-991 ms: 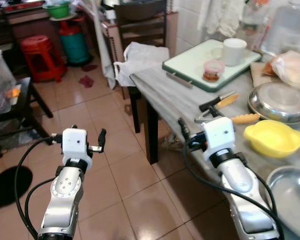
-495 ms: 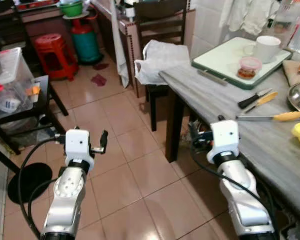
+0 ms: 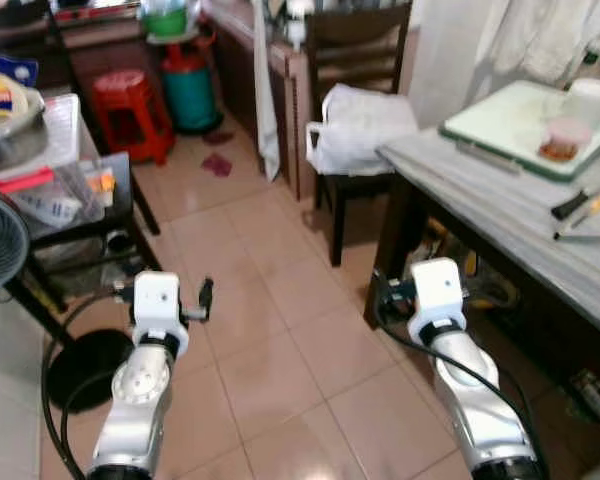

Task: Setting the table

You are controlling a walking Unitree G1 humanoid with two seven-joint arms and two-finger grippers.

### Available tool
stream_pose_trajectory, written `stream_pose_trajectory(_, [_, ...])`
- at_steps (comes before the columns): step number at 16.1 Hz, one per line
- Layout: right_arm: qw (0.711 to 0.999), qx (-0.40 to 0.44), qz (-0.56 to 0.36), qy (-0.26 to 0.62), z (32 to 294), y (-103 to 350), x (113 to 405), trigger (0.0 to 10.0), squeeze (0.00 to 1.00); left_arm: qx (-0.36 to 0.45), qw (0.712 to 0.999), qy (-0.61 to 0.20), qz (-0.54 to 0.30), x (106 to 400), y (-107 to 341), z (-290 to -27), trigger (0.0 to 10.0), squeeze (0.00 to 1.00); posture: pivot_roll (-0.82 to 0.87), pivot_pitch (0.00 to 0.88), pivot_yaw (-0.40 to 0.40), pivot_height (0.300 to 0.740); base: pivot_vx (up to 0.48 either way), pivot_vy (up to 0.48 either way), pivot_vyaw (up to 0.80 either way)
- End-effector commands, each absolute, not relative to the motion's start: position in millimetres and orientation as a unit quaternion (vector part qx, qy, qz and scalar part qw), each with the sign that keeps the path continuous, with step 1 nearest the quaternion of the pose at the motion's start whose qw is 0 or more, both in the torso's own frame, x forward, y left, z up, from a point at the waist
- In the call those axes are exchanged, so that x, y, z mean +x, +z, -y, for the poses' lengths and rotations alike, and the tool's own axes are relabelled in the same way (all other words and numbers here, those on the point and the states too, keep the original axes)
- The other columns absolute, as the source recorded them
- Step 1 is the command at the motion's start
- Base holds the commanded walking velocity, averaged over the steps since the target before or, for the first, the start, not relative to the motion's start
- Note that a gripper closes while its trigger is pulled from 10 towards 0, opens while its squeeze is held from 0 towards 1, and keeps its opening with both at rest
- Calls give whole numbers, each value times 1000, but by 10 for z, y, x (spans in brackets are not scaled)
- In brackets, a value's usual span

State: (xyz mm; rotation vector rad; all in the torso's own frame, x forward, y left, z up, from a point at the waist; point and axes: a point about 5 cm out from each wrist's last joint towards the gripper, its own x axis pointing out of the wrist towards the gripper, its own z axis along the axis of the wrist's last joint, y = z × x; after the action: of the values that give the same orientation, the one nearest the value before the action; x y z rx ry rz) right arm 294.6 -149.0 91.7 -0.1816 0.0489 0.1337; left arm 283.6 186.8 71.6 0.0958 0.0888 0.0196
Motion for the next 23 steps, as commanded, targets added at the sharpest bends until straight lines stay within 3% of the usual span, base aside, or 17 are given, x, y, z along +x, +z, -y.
stream_pose_trajectory(1, [993,-84,-27,84,1395,859,2962,10000,0,61,996,22,-66,2793,601,-1968,10000,0,-7,19,27,740,0,0,0])
stream_pose_trajectory(6, [990,-101,-61,75,1451,601,2993,10000,0,79,986,36,-145,2630,172,-2074,10000,0,9,12,23,740,0,0,0])
stream_pose_trajectory(15, [969,-157,-150,116,1328,127,2953,10000,0,166,936,-37,-307,2259,-471,-2013,10000,0,28,0,26,740,0,0,800])
stream_pose_trajectory(23, [936,-100,-326,87,1461,-432,2505,10000,0,170,880,-19,-443,1784,-811,-2104,10000,0,48,0,6,740,0,0,800])
